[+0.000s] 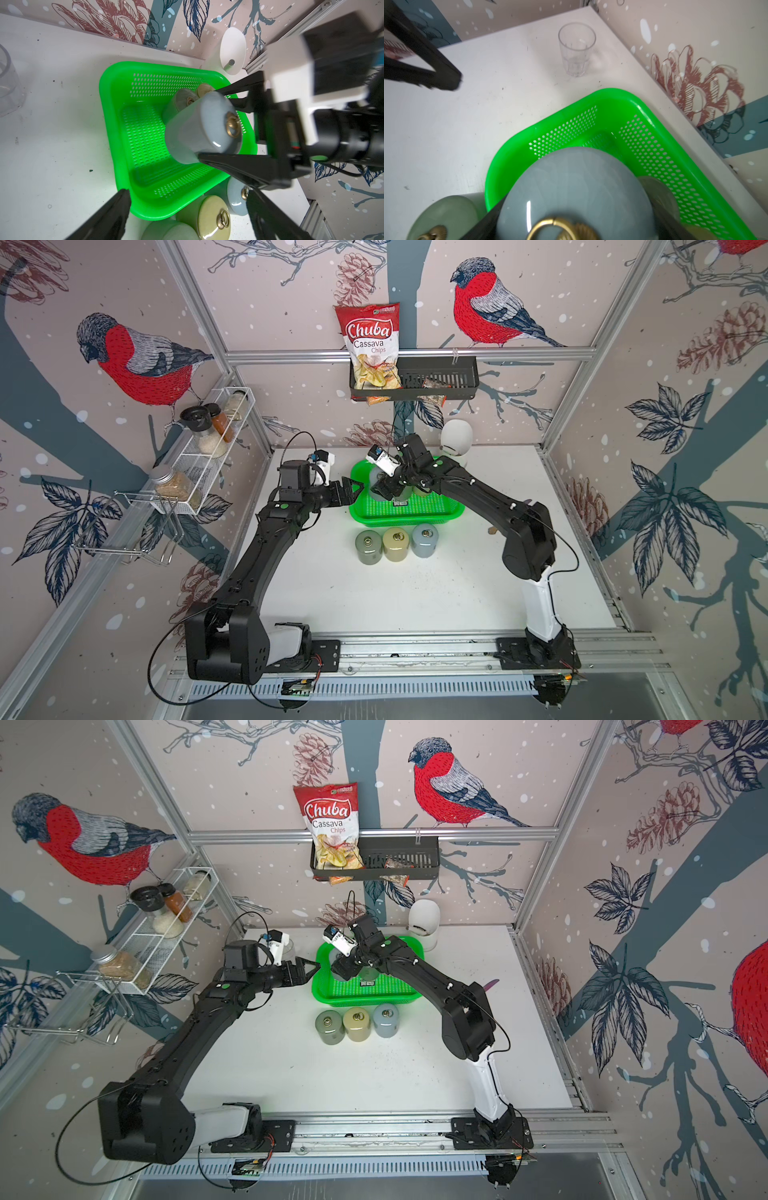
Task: Take the tea canister out of the basket
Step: Pick up the tea canister from the basket.
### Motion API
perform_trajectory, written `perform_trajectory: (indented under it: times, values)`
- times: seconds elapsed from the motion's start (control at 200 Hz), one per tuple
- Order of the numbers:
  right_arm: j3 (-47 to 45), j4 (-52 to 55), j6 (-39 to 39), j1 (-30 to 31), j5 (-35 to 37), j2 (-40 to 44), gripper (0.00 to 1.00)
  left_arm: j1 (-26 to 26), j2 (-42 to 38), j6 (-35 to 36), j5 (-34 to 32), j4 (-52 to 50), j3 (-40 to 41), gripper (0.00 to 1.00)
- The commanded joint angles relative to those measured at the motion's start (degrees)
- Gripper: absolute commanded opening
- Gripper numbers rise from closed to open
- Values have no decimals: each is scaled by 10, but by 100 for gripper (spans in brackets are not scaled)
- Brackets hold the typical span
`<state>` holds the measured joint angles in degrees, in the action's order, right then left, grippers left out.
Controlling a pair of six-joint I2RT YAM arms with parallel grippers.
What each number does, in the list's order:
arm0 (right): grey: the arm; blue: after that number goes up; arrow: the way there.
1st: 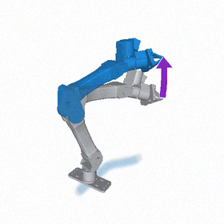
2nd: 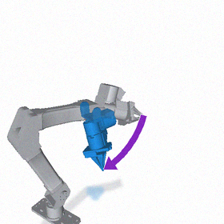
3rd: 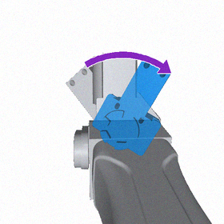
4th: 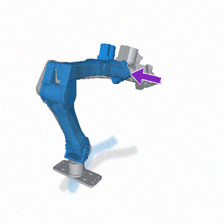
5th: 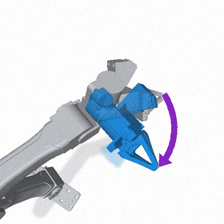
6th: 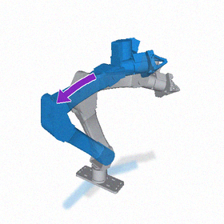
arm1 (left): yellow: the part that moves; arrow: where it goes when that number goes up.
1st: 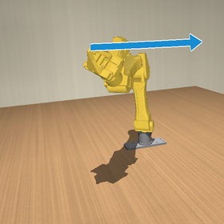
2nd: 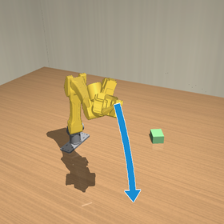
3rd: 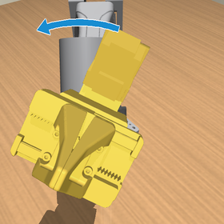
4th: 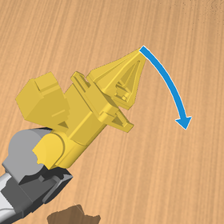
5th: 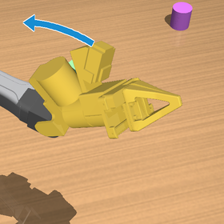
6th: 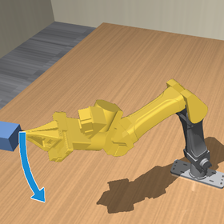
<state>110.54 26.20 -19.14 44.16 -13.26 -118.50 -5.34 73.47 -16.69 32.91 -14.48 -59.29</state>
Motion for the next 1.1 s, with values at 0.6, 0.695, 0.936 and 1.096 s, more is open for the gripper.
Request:
perform_trajectory:
  times: [0.6,0.695,0.936,1.096]
  values:
    - [-489,-66,144,-19,188,508,0,-226,58,-33,-37,52,-4,91]
    - [-545,-61,167,-27,197,540,0,-250,75,-33,-46,55,-5,91]
    - [-625,-102,203,-37,216,529,0,-273,101,-38,-69,77,-4,90]
    - [-619,-100,250,-47,218,474,0,-275,115,-32,-68,74,-11,91]
